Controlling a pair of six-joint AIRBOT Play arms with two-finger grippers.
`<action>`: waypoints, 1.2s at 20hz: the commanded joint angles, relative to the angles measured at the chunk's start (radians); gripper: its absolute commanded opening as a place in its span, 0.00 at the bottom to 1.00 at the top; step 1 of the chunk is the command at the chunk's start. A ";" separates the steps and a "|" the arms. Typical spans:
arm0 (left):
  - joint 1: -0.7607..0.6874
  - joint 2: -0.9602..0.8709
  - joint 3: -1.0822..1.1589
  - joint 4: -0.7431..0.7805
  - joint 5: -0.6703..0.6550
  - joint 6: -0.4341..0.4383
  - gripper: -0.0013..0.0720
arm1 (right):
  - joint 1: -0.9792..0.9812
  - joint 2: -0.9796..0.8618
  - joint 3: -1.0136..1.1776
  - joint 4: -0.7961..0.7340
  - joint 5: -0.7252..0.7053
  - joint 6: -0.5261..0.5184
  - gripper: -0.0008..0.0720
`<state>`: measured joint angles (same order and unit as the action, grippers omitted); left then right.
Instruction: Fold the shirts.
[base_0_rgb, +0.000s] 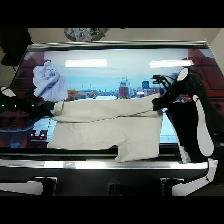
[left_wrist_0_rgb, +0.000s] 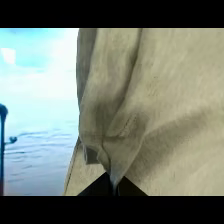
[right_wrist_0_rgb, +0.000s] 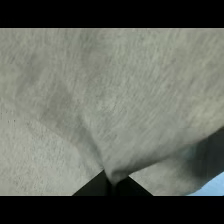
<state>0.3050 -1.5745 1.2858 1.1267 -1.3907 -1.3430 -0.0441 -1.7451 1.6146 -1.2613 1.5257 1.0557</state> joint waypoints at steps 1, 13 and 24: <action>-0.003 -0.008 -0.041 0.009 -0.035 -0.024 0.06 | 0.004 0.001 -0.094 -0.011 -0.010 0.052 0.07; 0.177 0.309 -0.366 0.105 -0.063 -0.051 0.63 | -0.212 0.283 -0.261 -0.033 0.149 -0.024 0.69; 0.198 0.425 -0.706 0.044 0.204 0.017 0.63 | -0.206 0.438 -0.599 0.029 0.034 -0.118 0.69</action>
<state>0.5011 -1.1572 0.6052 1.1751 -1.2549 -1.3342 -0.2493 -1.3220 1.0508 -1.2400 1.5738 0.9565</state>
